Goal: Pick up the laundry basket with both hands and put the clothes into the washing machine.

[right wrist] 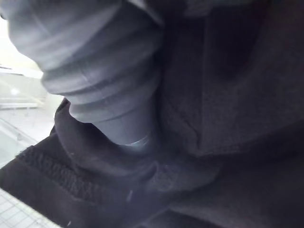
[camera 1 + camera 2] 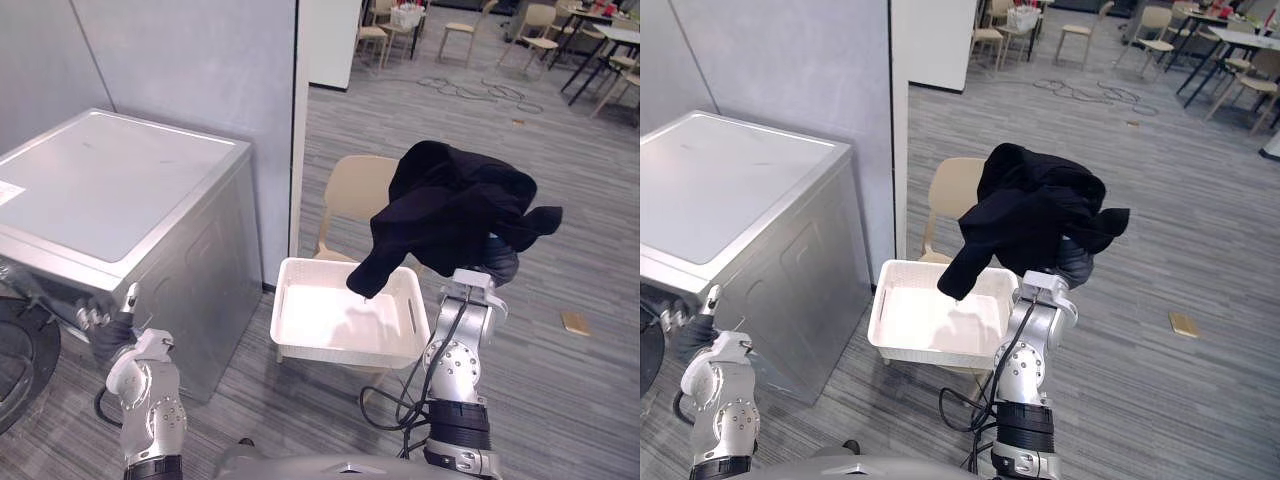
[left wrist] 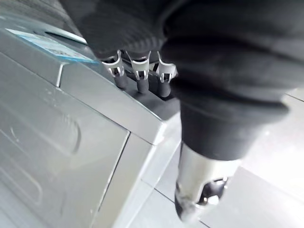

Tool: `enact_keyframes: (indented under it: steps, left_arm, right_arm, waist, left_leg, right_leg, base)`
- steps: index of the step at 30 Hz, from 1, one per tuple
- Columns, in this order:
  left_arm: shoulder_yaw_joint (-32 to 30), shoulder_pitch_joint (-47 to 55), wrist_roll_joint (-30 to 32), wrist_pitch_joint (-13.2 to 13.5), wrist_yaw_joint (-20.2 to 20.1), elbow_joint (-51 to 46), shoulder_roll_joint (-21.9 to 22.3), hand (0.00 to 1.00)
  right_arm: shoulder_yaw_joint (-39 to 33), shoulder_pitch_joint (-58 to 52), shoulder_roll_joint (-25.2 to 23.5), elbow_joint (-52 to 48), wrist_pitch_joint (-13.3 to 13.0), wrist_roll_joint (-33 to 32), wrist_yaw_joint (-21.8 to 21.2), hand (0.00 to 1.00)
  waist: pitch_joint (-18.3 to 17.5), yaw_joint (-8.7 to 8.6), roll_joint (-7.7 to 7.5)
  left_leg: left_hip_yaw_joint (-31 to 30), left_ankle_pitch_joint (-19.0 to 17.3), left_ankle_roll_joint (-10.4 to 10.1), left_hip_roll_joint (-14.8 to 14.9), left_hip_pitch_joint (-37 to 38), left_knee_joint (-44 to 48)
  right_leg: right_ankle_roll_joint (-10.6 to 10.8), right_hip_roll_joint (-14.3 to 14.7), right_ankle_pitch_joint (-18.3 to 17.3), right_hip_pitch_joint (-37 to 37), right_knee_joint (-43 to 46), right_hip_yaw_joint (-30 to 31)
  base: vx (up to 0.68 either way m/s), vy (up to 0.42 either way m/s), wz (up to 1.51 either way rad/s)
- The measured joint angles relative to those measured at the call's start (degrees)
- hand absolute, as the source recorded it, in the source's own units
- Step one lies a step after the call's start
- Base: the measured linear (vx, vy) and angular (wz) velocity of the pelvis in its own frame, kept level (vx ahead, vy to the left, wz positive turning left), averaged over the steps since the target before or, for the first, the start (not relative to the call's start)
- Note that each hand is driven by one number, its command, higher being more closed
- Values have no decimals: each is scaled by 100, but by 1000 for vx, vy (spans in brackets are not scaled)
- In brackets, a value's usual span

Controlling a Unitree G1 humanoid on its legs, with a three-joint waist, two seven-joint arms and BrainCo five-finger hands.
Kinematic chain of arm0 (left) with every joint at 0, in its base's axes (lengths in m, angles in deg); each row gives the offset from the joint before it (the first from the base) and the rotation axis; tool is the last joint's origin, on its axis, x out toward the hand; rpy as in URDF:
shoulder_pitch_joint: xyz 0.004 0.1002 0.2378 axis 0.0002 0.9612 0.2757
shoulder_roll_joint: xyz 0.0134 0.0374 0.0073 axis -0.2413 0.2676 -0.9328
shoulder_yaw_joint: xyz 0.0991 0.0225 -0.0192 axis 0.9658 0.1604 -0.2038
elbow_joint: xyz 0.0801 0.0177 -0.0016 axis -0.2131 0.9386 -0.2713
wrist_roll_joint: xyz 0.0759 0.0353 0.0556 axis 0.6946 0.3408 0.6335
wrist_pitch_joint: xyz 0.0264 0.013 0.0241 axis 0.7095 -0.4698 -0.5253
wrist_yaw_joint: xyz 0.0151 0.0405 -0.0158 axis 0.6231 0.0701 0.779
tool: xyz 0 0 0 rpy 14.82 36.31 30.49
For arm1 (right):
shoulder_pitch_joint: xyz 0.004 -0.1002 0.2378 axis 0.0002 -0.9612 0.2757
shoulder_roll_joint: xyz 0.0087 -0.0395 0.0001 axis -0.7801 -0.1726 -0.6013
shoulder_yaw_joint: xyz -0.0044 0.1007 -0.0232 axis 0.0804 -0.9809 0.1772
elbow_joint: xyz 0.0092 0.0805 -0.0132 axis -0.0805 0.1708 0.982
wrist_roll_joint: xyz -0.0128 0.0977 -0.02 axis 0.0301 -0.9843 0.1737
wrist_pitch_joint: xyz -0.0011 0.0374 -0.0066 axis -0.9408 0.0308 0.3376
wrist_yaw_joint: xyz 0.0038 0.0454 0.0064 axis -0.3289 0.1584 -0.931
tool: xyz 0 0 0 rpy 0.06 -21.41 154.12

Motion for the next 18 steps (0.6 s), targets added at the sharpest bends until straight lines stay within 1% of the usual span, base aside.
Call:
enact_keyframes:
  steps: [1, 2, 3, 4, 5, 6, 7, 8, 9, 10, 11, 12, 13, 14, 16, 17, 18]
  left_arm:
    - [621, -16, -53, 161, -141, -118, -198, 0]
    - [1046, -117, -106, 149, -467, -212, -371, 0]
    - [1693, -413, -103, 95, -800, -276, -611, 0]
    - [3039, -1549, -95, -98, -1515, -315, -853, 0]
    - [3374, -1981, -79, -149, -1751, -334, -848, 0]
    - [3706, -2576, 57, -186, -2086, -326, -743, 0]
    - [3774, -2833, 129, -195, -2185, -319, -664, 0]
    - [3800, -3219, 264, -202, -2296, -254, -456, 0]
    - [3790, -3393, 302, -181, -2337, -171, -290, 0]
    - [3793, -3418, 300, -177, -2341, -124, -265, 0]
    - [3800, -3385, 296, -147, -2334, 70, -223, 0]
    - [3864, -3388, 291, -211, -2319, 317, -207, 0]
    - [3884, -3388, 291, -252, -2318, 426, -197, 0]
    - [3921, -3386, 291, -324, -2303, 609, -139, 0]
    - [3933, -3391, 289, -370, -2249, 695, -49, 0]
    - [3935, -3393, 277, -370, -2218, 688, -23, 0]
    - [3935, -3404, 245, -369, -2217, 685, 1, 0]
  right_arm:
    - [110, -4, -4, 0, 46, 0, -10, 100]
    - [130, -5, -13, 1, 55, 0, -12, 100]
    - [141, -5, -35, 0, 60, 0, -14, 100]
    - [247, 17, 5, 1, 111, 0, -17, 100]
    - [397, 17, 9, 17, 146, -2, -24, 100]
    - [715, -16, 7, 30, 220, 0, -43, 100]
    - [785, -24, 9, 28, 235, 1, -76, 100]
    - [733, -23, 8, 2, 231, 2, -86, 100]
    - [666, -20, 14, -25, 196, 2, -94, 100]
    - [615, -25, 15, -27, 169, 2, -110, 100]
    - [542, -49, 80, -34, 158, 1, -125, 100]
    - [514, -132, 144, -81, 149, 1, -126, 100]
    - [511, -201, 197, -129, 148, 1, -124, 100]
    - [509, -318, 289, -198, 148, 0, -119, 100]
    - [518, -370, 345, -229, 164, 0, -115, 100]
    - [541, -382, 346, -232, 167, 0, -115, 100]
    - [588, -398, 345, -249, 166, 0, -117, 100]
  waist:
    - [0, -14, -17]
    - [4, -27, -32]
    - [6, -63, -49]
    - [-37, -247, 26]
    - [-73, -371, 51]
    - [-147, -656, 135]
    - [-166, -805, 162]
    - [-172, -928, 156]
    - [-200, -945, 138]
    - [-231, -938, 91]
    - [-300, -916, 72]
    - [-293, -957, 167]
    - [-297, -997, 219]
    - [-295, -1037, 308]
    - [-288, -1008, 424]
    - [-311, -966, 462]
    - [-323, -964, 478]
  left_leg:
    - [103, 1, -1, -74, -14, -7]
    - [105, 0, 7, -122, -29, 23]
    - [99, -62, 96, -193, -138, 208]
    - [142, -284, 292, -296, -278, 778]
    - [206, -233, 355, -301, -244, 623]
    - [435, -229, 371, -258, -174, 340]
    - [485, -226, 367, -242, -109, 189]
    - [637, -202, 331, -215, 71, -99]
    - [785, -135, 305, -224, 150, -253]
    - [828, -67, 296, -259, 163, -289]
    - [843, 94, 321, -272, 192, -398]
    - [823, 177, 335, -276, 218, -564]
    - [821, 257, 340, -282, 239, -681]
    - [823, 417, 350, -290, 323, -975]
    - [827, 579, 339, -246, 351, -989]
    - [848, 601, 332, -228, 380, -988]
    - [841, 662, 333, -211, 394, -988]
  right_leg:
    - [31, -107, -15, -8, -14, 142]
    - [30, -141, -17, -11, -32, 235]
    - [33, -208, -19, -7, -54, 278]
    - [50, -256, -28, -23, -158, 403]
    - [50, -232, -31, -19, -239, 509]
    - [49, -124, 9, -177, 9, 719]
    - [47, -63, -4, -261, 216, 779]
    - [-23, 114, -92, -263, 508, 821]
    - [-25, 215, -118, -97, 455, 827]
    - [-45, 233, -150, 36, 350, 826]
    - [-80, 285, -251, 232, -98, 825]
    - [-87, 317, -209, 215, -223, 834]
    - [-91, 324, -198, 175, -212, 828]
    - [-89, 341, -199, 111, -180, 822]
    - [-90, 393, -199, 65, -129, 836]
    - [-91, 408, -198, 79, -129, 844]
    - [-92, 419, -197, 86, -123, 830]
  base:
    - [-205, 107, 27]
    - [-178, 115, 28]
    - [-140, 131, 6]
    - [-147, 187, -20]
    - [-158, 241, -77]
    - [-107, 213, -86]
    - [-68, 208, -114]
    - [-31, 175, -109]
    - [-17, 139, -110]
    - [-33, 55, -97]
    - [-63, 11, -67]
    - [-77, 5, -45]
    - [-75, -1, -2]
    - [-34, -17, 17]
    - [-7, -23, 4]
    - [3, -22, -6]
    - [0, 0, 0]
